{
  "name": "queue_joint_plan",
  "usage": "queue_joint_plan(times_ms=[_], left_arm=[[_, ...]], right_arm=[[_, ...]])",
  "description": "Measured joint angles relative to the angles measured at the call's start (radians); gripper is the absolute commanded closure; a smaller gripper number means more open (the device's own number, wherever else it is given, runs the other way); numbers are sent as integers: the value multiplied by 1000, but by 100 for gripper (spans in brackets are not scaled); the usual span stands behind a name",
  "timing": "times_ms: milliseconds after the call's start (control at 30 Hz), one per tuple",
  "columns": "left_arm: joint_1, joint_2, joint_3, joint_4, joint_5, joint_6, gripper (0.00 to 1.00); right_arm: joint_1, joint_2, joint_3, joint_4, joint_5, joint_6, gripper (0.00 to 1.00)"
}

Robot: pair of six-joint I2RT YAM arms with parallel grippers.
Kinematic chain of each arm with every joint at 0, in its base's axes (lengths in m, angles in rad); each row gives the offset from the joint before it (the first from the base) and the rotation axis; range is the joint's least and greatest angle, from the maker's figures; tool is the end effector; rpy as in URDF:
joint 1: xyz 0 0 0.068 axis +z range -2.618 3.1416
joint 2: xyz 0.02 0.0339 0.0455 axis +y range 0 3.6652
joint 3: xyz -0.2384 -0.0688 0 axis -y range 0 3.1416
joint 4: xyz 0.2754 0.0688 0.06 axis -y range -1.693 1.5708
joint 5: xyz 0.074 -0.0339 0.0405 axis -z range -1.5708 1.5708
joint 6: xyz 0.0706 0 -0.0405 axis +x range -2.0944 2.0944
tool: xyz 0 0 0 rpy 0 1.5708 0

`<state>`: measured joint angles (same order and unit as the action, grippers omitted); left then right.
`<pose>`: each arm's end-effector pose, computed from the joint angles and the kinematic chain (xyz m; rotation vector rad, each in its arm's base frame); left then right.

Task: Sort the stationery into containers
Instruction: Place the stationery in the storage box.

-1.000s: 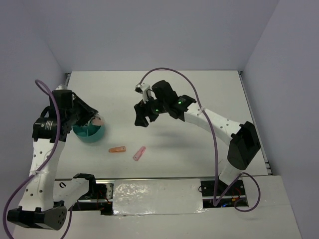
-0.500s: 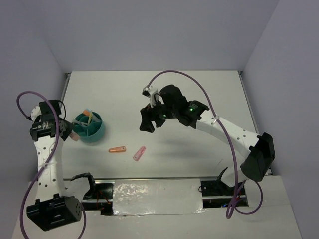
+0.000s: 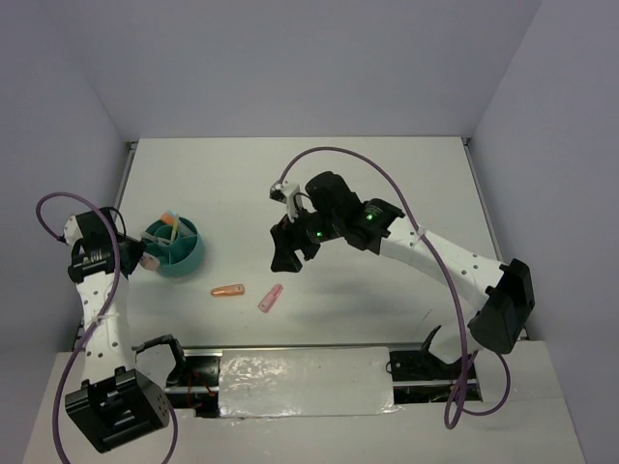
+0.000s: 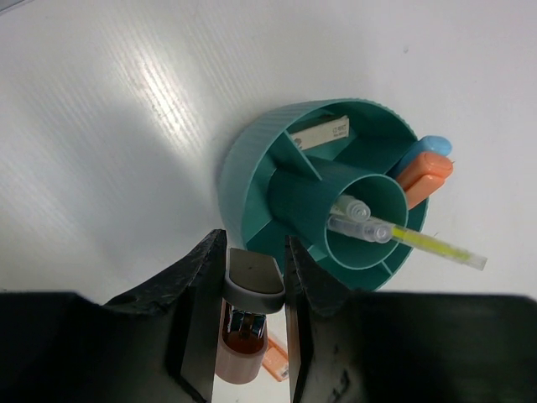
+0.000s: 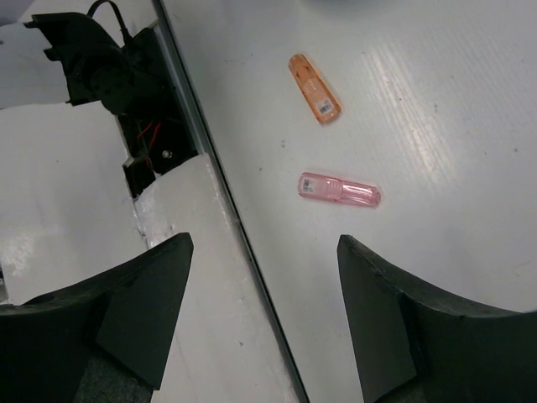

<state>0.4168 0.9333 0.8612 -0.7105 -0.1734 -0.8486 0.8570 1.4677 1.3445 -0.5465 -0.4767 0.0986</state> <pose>0.2318 0.1159 0.2439 -1.4501 1.8348 -0.0098 0.2265 0.3110 0.2915 -1.1254 2.0789 1.0288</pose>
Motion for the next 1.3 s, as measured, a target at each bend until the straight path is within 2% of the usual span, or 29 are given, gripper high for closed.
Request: queue_joint_plan(times_ms=[333, 833, 867, 900, 1000, 1067, 1167, 1200, 1300], left_arm=[[36, 10, -18, 119, 51, -48, 100], [87, 68, -48, 212, 116, -71, 98], [89, 76, -48, 215, 118, -71, 96], [91, 82, -50, 218, 120, -71, 88], [97, 84, -64, 228, 123, -70, 75], [105, 84, -77, 238, 130, -68, 71], [119, 87, -88, 240, 140, -66, 56], [122, 88, -89, 241, 143, -64, 47], [130, 91, -89, 250, 154, -54, 36]], right_arm=[[32, -73, -4, 3, -40, -4, 22], [37, -89, 31, -1, -74, -5, 22], [37, -90, 31, -2, -78, -5, 22], [37, -90, 31, -1, -82, -4, 22], [37, -90, 31, -1, -89, -4, 22], [37, -90, 32, -2, -89, -4, 22], [37, -90, 40, -4, -90, -4, 22], [37, -90, 44, -4, -90, -4, 21], [37, -90, 49, -3, -94, -4, 21]])
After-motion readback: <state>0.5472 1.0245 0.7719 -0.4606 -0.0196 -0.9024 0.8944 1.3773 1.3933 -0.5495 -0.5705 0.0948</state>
